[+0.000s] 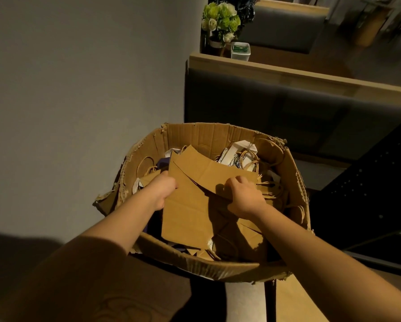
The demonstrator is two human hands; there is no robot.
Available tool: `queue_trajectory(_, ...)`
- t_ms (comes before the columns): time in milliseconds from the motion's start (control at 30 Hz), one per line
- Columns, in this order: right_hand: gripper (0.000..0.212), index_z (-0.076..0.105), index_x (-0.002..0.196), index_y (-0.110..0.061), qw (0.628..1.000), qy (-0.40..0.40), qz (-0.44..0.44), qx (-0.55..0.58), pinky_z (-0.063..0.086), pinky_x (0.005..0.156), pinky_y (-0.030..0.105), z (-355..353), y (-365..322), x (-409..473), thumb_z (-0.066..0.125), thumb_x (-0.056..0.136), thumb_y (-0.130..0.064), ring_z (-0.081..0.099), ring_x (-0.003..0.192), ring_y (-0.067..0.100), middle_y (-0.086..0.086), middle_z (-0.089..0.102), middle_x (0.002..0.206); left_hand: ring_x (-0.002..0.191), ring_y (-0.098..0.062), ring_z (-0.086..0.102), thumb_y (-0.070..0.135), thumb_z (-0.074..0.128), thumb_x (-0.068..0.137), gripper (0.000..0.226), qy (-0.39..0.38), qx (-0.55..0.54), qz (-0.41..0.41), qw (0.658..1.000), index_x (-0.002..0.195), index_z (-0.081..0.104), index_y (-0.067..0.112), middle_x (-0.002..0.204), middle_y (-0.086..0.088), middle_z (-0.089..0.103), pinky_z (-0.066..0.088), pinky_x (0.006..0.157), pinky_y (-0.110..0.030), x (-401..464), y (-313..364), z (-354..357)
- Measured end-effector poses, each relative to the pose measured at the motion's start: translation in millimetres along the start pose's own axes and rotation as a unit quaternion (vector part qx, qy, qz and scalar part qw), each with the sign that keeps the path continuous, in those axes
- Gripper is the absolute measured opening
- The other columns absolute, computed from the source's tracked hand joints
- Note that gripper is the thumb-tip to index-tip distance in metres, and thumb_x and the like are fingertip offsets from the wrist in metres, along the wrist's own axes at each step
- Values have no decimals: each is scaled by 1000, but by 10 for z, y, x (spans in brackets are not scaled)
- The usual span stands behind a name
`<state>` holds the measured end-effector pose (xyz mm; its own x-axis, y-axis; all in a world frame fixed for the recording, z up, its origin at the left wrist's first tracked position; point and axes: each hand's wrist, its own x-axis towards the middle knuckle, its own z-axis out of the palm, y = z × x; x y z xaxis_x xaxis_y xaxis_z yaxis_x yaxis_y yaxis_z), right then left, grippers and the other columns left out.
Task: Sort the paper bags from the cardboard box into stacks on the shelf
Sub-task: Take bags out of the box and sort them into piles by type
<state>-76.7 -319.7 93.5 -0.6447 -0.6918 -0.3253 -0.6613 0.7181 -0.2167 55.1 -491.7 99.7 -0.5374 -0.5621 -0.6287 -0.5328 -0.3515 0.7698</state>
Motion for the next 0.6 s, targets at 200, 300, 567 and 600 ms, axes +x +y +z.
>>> queue_trajectory(200, 77, 19, 151, -27, 988, -73, 2, -137, 28, 112, 58, 143, 151, 94, 64, 89, -36, 9, 145, 43, 12, 2, 161, 86, -30, 61, 6, 42, 98, 25, -6, -1, -6, 1000, 120, 49, 15, 105, -16, 62, 54, 68, -37, -28, 8, -43)
queue_trajectory(300, 93, 14, 153, -29, 978, -92, -27, -187, 35, 109, 52, 64, 188, 89, 70, 81, -48, 17, 142, 42, 13, 5, 161, 90, -33, 62, 4, 43, 97, 30, 3, 3, -8, 1000, 125, 50, 12, 111, -19, 63, 54, 70, -38, 4, 7, -65)
queue_trajectory(567, 57, 34, 144, -16, 967, -121, -91, -204, 52, 77, 36, -119, 172, 40, 55, 94, -33, 54, 106, 28, 13, 45, 135, 95, -35, 60, 2, 42, 93, 30, 38, 91, 2, 995, 120, 52, 9, 112, -19, 61, 54, 70, -40, 29, 20, -158)
queue_trajectory(600, 48, 38, 140, -14, 967, -103, -99, -208, 49, 65, 33, -144, 151, 16, 51, 96, -29, 56, 92, 25, 12, 51, 126, 94, -35, 60, 1, 42, 92, 31, 49, 103, 4, 993, 120, 51, 9, 111, -19, 60, 54, 65, -38, 35, 24, -175)
